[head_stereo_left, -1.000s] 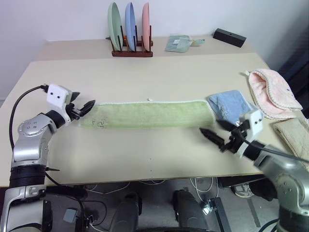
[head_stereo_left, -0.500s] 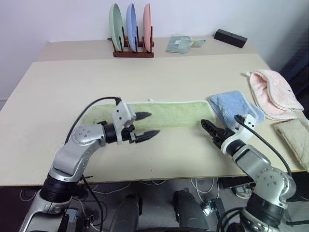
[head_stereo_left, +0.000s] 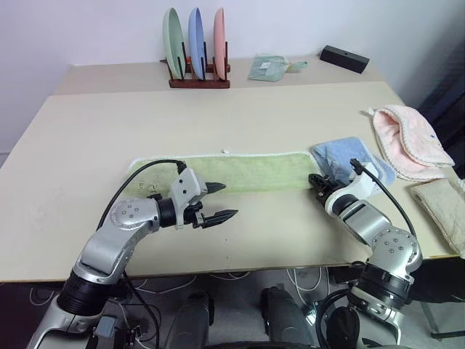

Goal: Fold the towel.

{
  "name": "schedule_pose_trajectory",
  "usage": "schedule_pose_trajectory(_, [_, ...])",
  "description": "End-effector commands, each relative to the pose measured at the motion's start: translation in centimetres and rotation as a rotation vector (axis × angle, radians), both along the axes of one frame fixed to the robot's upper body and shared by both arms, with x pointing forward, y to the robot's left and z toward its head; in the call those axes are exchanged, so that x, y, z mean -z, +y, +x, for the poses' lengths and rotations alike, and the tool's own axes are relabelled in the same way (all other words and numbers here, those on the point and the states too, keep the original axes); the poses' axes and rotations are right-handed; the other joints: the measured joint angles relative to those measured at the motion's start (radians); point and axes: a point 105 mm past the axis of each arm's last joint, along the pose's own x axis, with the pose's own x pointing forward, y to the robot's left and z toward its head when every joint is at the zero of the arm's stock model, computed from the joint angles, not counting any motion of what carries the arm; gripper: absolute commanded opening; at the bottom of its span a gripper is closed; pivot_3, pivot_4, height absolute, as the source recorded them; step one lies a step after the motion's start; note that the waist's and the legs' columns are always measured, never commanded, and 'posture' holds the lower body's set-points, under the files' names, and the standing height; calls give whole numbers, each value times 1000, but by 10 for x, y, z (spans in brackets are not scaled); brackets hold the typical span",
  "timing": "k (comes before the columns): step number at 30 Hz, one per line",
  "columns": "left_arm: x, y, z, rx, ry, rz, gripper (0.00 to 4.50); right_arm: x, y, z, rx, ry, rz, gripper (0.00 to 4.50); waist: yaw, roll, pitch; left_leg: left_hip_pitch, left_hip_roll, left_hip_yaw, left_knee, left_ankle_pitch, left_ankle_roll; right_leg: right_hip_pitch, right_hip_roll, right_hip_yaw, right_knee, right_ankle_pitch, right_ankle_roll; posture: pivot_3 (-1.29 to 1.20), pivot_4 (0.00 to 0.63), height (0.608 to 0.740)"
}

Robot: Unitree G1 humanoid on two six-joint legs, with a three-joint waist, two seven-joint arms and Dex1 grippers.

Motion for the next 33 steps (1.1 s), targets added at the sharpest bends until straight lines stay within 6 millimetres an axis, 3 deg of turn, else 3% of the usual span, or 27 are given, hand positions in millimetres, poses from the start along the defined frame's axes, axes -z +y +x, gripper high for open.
schedule_pose_trajectory(1, [-10,1,-1,-2,-66,-5,3471,-20,-1,-1,-10,-63,-25,31,1,0,0,0,0,0,0,0,0,0,0,0,0,0,0,0,150,740])
schedule_pose_trajectory(6, [-8,0,-1,-3,-65,-7,3471,-43,-7,-8,-37,-131,-123,31,0,1,0,-1,0,0,0,0,0,0,0,0,0,0,0,0,150,740])
schedule_pose_trajectory(10, [-6,5,4,-15,-62,-2,3471,-87,-18,-20,-129,-254,-345,31,3,3,2,-2,-1,0,0,0,0,0,-1,0,-1,-1,-1,0,150,740])
schedule_pose_trajectory(14, [-5,8,10,-23,-68,3,3471,-108,-5,-23,-259,-311,-527,31,-4,2,2,-1,0,0,0,-1,2,0,-1,0,-1,-2,-2,0,150,740])
schedule_pose_trajectory(16, [-7,8,14,-29,-79,1,3471,-114,13,-23,-354,-343,-599,31,-4,2,2,-1,0,0,0,-1,2,0,0,0,-1,-3,-3,0,150,740])
schedule_pose_trajectory(20, [-9,16,23,-68,-99,5,3471,-108,62,-25,-594,-396,-736,31,-2,2,2,-1,0,0,0,-2,3,0,0,0,-2,-3,-1,0,150,740])
schedule_pose_trajectory(26, [-15,66,42,-267,-96,16,3471,-76,131,-8,-809,-434,-818,31,-3,1,2,-2,0,0,0,-2,3,-1,0,-1,-2,-3,0,0,150,740])
schedule_pose_trajectory(33, [-5,103,29,-332,-72,117,3471,-48,170,8,-898,-443,-835,31,1,1,2,-2,0,0,-1,-2,3,-2,0,0,-3,-3,0,0,150,740])
